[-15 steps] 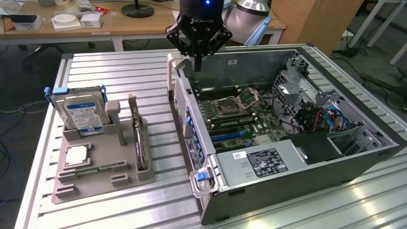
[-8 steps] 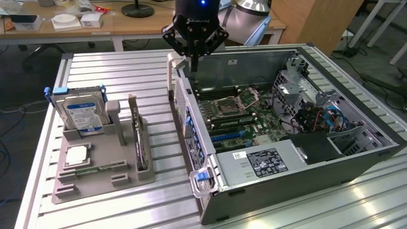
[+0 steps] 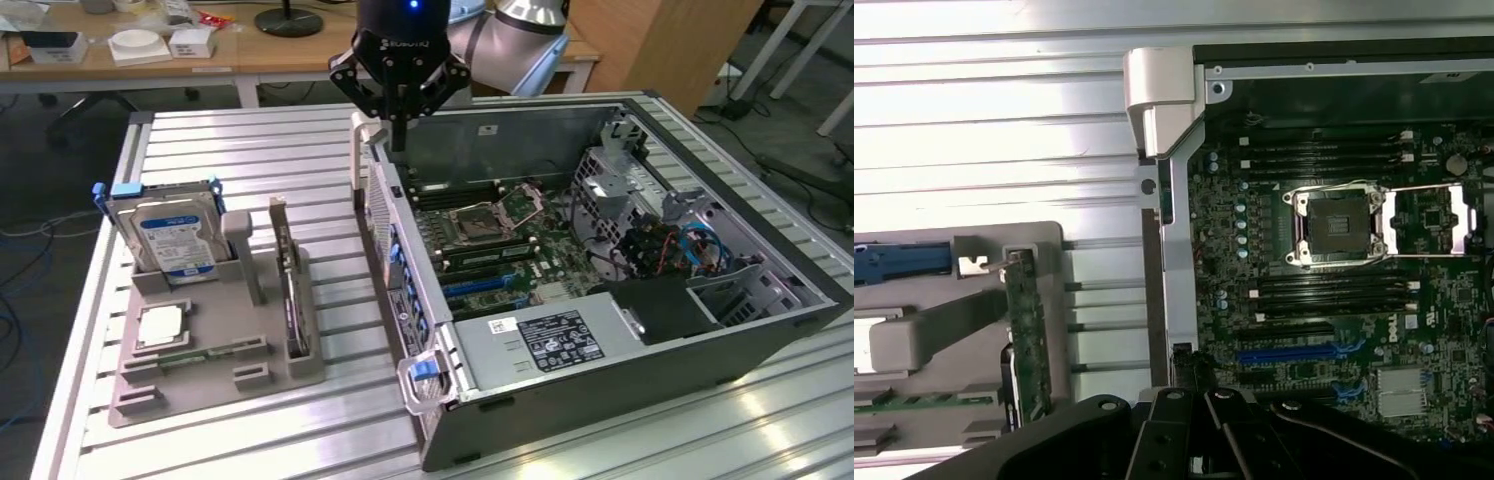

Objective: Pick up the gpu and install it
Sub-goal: 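Reach for the gpu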

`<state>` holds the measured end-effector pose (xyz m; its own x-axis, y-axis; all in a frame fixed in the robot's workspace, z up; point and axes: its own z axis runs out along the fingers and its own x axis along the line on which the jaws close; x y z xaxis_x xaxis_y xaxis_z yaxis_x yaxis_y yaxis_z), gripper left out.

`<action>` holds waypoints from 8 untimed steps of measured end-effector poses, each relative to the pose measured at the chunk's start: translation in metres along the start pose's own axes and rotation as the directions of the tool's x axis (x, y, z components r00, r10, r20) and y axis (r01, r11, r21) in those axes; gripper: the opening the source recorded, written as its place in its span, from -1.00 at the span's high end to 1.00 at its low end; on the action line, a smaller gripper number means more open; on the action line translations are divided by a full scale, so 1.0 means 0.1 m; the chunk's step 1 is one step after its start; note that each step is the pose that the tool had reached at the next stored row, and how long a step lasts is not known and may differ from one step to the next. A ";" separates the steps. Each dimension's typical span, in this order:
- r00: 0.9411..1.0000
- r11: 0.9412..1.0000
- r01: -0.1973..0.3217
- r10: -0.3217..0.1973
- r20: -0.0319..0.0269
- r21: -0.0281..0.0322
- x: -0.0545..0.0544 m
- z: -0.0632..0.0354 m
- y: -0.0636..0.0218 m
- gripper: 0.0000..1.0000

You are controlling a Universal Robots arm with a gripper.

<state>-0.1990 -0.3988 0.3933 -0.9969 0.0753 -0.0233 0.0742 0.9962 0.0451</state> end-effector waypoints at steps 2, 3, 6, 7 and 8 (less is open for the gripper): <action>1.000 1.000 0.000 0.000 0.000 0.000 0.02 -0.001 -0.002 0.80; 1.000 1.000 0.000 0.000 0.000 0.000 0.03 -0.001 -0.003 0.80; 1.000 1.000 0.000 0.000 0.000 0.000 0.07 -0.002 -0.005 0.80; 1.000 1.000 0.000 0.000 0.000 0.000 0.08 -0.002 -0.006 0.80; 1.000 1.000 0.000 0.000 0.000 0.000 0.09 -0.002 -0.007 0.80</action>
<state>-0.2077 -0.3989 0.3933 -0.9969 0.0753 -0.0233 0.0741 0.9962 0.0451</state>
